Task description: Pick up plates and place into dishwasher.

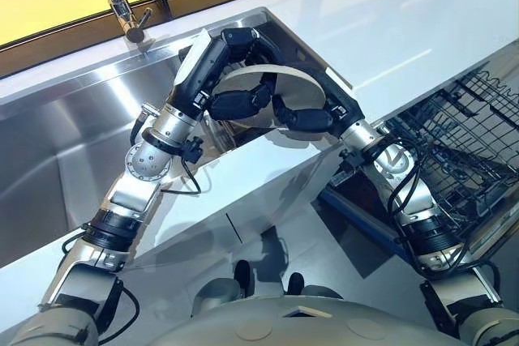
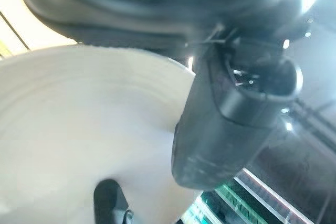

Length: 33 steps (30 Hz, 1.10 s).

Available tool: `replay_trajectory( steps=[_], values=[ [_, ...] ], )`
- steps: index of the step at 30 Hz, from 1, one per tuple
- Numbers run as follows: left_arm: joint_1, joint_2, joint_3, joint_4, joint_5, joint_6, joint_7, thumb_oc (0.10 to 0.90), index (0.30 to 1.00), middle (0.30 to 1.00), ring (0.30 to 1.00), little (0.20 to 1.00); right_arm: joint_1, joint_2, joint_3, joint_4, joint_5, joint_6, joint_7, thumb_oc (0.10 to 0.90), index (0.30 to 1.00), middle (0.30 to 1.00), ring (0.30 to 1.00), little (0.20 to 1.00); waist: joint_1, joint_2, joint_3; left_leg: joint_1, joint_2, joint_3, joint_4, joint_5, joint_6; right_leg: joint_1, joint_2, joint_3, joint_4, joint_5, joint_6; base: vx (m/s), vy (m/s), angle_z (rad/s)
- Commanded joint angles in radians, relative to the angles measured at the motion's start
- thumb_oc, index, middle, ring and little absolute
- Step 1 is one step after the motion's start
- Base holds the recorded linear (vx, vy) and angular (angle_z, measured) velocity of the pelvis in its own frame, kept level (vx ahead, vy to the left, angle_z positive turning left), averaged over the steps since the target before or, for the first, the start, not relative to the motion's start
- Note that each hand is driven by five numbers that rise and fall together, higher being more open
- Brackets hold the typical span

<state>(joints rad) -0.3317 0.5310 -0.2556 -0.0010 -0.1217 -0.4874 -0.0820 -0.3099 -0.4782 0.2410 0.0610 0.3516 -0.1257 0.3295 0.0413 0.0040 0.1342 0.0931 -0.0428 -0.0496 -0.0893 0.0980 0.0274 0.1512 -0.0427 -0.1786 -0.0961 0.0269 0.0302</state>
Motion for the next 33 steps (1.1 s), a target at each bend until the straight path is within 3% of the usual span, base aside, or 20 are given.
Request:
replay_trajectory(
  steps=[1, 2, 5, 6, 7, 8, 12, 13, 14, 19, 24, 33],
  values=[
    [-0.037, -0.029, 0.007, -0.062, 0.005, -0.059, 0.017, 0.100, 0.300, 0.300, 0.300, 0.200, -0.095, 0.034, -0.029, -0.086, 0.037, -0.121, 0.030, 0.289, 0.462, 0.462, 0.462, 0.389, 0.002, 0.017, -0.072, 0.065, -0.021, 0.039, 0.002, -0.151, -0.003, 0.012, 0.061, -0.048, 0.074, -0.149, 0.000, 0.00, 0.000, 0.00],
    [-0.019, -0.024, 0.020, -0.055, 0.002, -0.055, 0.022, 0.100, 0.300, 0.300, 0.300, 0.200, -0.089, 0.030, -0.035, -0.082, 0.036, -0.126, 0.035, 0.328, 0.495, 0.495, 0.495, 0.428, 0.008, 0.015, -0.072, 0.065, -0.021, 0.044, 0.002, -0.150, -0.004, 0.014, 0.059, -0.057, 0.072, -0.148, 0.000, 0.00, 0.000, 0.00],
    [0.006, -0.022, 0.038, -0.041, 0.024, -0.048, 0.036, 0.100, 0.300, 0.300, 0.300, 0.200, -0.088, 0.031, -0.039, -0.074, 0.041, -0.124, 0.044, 0.547, 0.684, 0.684, 0.684, 0.647, 0.018, 0.014, -0.073, 0.066, -0.019, 0.051, 0.002, -0.149, -0.008, 0.017, 0.056, -0.074, 0.070, -0.146, 0.001, 0.00, 0.000, 0.00],
    [0.017, -0.021, 0.045, -0.031, 0.029, -0.044, 0.044, 0.100, 0.300, 0.300, 0.300, 0.200, -0.085, 0.032, -0.036, -0.070, 0.039, -0.130, 0.044, 0.553, 0.688, 0.688, 0.688, 0.653, 0.023, 0.014, -0.074, 0.067, -0.019, 0.054, 0.002, -0.149, -0.009, 0.018, 0.053, -0.083, 0.070, -0.146, 0.002, 0.01, -0.014, -0.04],
    [0.025, -0.019, 0.050, -0.021, 0.025, -0.039, 0.046, 0.100, 0.300, 0.300, 0.300, 0.200, -0.086, 0.031, -0.034, -0.069, 0.042, -0.131, 0.041, 0.300, 0.472, 0.472, 0.472, 0.400, 0.026, 0.013, -0.074, 0.068, -0.018, 0.057, 0.002, -0.148, -0.009, 0.019, 0.051, -0.090, 0.070, -0.145, 0.002, 0.01, -0.009, -0.07],
    [0.030, -0.021, 0.051, -0.013, 0.031, -0.037, 0.053, 0.100, 0.300, 0.300, 0.300, 0.200, -0.088, 0.031, -0.032, -0.068, 0.041, -0.133, 0.037, 0.100, 0.300, 0.300, 0.300, 0.200, 0.027, 0.013, -0.073, 0.068, -0.017, 0.059, 0.002, -0.148, -0.010, 0.019, 0.050, -0.093, 0.070, -0.146, 0.002, 0.01, -0.002, -0.07],
    [0.050, -0.022, 0.063, 0.003, 0.011, -0.032, 0.051, 0.100, 0.300, 0.300, 0.300, 0.200, -0.085, 0.031, -0.037, -0.074, 0.040, -0.143, 0.035, 0.100, 0.300, 0.300, 0.300, 0.200, 0.029, 0.013, -0.073, 0.069, -0.015, 0.058, 0.002, -0.147, -0.009, 0.018, 0.050, -0.091, 0.075, -0.148, 0.001, 0.00, 0.000, -0.01],
    [0.055, -0.025, 0.065, 0.010, -0.005, -0.028, 0.047, 0.141, 0.335, 0.335, 0.335, 0.241, -0.084, 0.028, -0.040, -0.076, 0.040, -0.144, 0.034, 0.100, 0.300, 0.300, 0.300, 0.200, 0.028, 0.013, -0.073, 0.070, -0.015, 0.057, 0.002, -0.147, -0.009, 0.017, 0.050, -0.089, 0.077, -0.149, 0.001, 0.00, 0.000, 0.00],
    [0.059, -0.029, 0.066, 0.017, -0.030, -0.021, 0.047, 0.800, 0.900, 0.900, 0.900, 0.900, -0.085, 0.026, -0.043, -0.077, 0.041, -0.145, 0.032, 0.100, 0.300, 0.300, 0.300, 0.200, 0.028, 0.012, -0.073, 0.070, -0.014, 0.057, 0.002, -0.147, -0.009, 0.017, 0.050, -0.088, 0.078, -0.149, 0.001, 0.00, 0.000, 0.00],
    [0.102, -0.078, 0.088, 0.042, -0.214, 0.094, -0.016, 0.800, 0.900, 0.900, 0.900, 0.900, -0.080, 0.027, -0.060, -0.086, 0.020, -0.155, 0.005, 0.100, 0.300, 0.300, 0.300, 0.200, 0.031, 0.011, -0.072, 0.072, -0.012, 0.062, 0.006, -0.149, -0.011, 0.019, 0.050, -0.091, 0.074, -0.147, 0.001, 0.00, 0.000, 0.00],
    [0.143, -0.102, 0.129, 0.090, -0.215, 0.183, 0.017, 0.800, 0.900, 0.900, 0.900, 0.900, -0.090, 0.016, -0.091, -0.095, 0.018, -0.158, -0.042, 0.100, 0.300, 0.300, 0.300, 0.200, 0.036, 0.009, -0.069, 0.075, -0.009, 0.072, 0.013, -0.152, -0.016, 0.021, 0.048, -0.103, 0.075, -0.148, 0.000, 0.00, -0.023, -0.07],
    [0.131, -0.057, 0.185, 0.140, -0.223, 0.218, 0.037, 0.800, 0.900, 0.900, 0.900, 0.900, -0.124, -0.023, -0.162, -0.084, 0.003, -0.163, -0.147, 0.100, 0.300, 0.300, 0.300, 0.200, 0.030, 0.011, -0.074, 0.076, -0.006, 0.073, 0.029, -0.157, -0.019, 0.024, 0.049, -0.092, 0.071, -0.145, -0.001, 0.01, -0.027, -0.06]
  ],
)
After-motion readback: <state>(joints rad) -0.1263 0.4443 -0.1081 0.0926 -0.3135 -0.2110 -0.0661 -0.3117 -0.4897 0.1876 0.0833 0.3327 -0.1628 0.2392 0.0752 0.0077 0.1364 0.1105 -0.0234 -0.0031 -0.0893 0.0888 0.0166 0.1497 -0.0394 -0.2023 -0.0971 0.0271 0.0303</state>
